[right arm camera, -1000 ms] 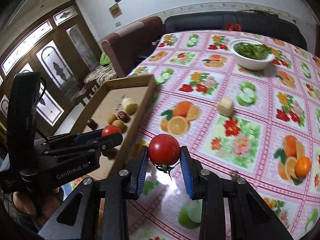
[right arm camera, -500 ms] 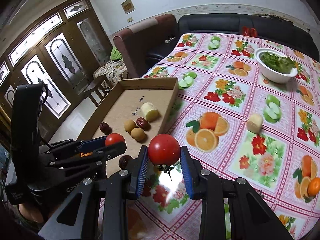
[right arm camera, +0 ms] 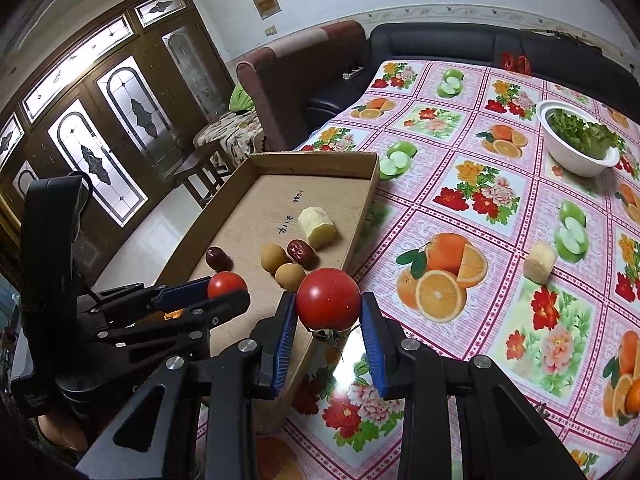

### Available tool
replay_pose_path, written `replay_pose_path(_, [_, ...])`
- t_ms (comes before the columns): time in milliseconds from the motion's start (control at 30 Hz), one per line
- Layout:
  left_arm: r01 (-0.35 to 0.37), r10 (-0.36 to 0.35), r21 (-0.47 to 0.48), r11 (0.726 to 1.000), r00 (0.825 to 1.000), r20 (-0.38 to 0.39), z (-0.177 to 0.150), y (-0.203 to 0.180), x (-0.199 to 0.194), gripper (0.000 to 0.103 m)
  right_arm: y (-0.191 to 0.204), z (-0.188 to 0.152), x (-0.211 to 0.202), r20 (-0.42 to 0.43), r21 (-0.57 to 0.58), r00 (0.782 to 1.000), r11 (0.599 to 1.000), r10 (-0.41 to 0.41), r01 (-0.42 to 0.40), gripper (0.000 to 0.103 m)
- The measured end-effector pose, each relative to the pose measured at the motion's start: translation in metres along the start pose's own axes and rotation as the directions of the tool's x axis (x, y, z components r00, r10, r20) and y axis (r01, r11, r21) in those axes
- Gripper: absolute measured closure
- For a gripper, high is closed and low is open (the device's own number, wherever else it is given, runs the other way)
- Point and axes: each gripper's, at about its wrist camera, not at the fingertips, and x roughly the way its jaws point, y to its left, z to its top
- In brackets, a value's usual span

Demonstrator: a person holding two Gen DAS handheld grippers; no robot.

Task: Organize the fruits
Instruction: 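Carry the tomato with the left tool while the right tool carries its tomato over the tray, then open the right tool to drop its tomato while the left tool holds its tomato above the tray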

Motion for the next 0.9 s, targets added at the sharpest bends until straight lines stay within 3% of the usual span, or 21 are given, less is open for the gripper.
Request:
replay_pose_path(400, [-0.027,0.028,-0.022,0.999,0.999,0.017,0.015,0.024,0.002,0.07,0.002,0.011,0.016,-0.017,-0.002,1.0,1.0,0.011,-0.011,0.071])
replay_pose_path(900, [-0.068,0.069,-0.107,0.992,0.998,0.004,0.069,0.069,0.026,0.07,0.007,0.072,0.066,-0.033,0.016,0.998,0.999,0.046,-0.045,0.071])
